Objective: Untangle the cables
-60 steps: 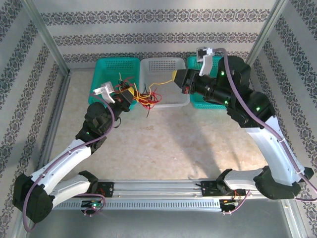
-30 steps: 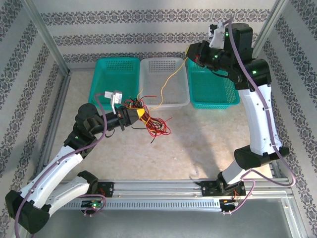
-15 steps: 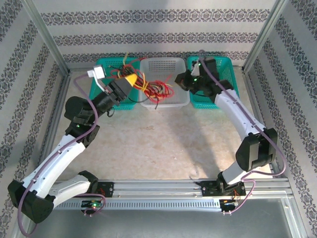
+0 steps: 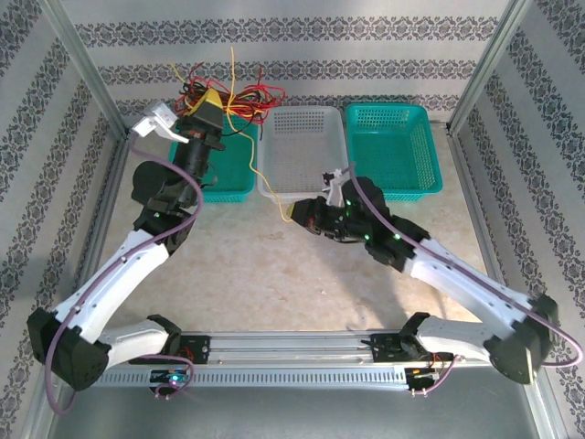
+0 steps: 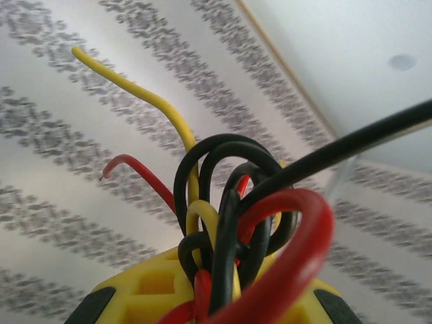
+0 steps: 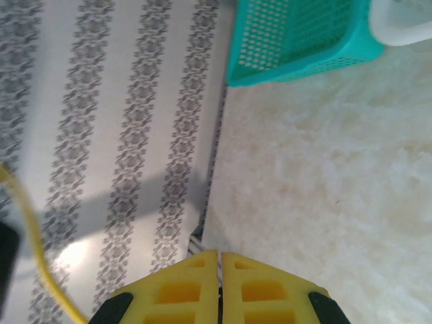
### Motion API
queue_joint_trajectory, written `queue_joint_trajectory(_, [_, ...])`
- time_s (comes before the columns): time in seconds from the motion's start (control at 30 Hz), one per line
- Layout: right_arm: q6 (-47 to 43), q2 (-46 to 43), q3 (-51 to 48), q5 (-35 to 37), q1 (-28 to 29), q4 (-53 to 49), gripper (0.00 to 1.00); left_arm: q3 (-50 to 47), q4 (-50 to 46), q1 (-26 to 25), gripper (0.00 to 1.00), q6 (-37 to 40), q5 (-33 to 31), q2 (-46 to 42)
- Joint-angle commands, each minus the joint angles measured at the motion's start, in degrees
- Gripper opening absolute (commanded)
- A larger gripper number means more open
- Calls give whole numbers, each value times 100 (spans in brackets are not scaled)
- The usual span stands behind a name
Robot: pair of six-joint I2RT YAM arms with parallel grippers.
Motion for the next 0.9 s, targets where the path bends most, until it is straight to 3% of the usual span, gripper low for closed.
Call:
queue_joint_trajectory(0.0, [-186,-652,78,765,341,-542,0,85,324,107,0,773,-578,78])
queue_joint_trajectory(0.23, [-949,-1135,1299,1619,484,-1686,0,-681,26,464,0,316,-308,109])
queue_joint_trajectory(0.47, [-1905,-703,3014,1822,316,-2511,0,-1675,-231,506,0,-33,13,-352])
queue_joint_trajectory(0.77, [-2251,448,5144,641,-1376,-3029,0,-2876,-586,512,0,-523,965,-1650])
queue_joint_trajectory(0.87, [-2225,987,5824,178,-1887,-3100,0,-3033,-882,536,0,-653,1643,-2044])
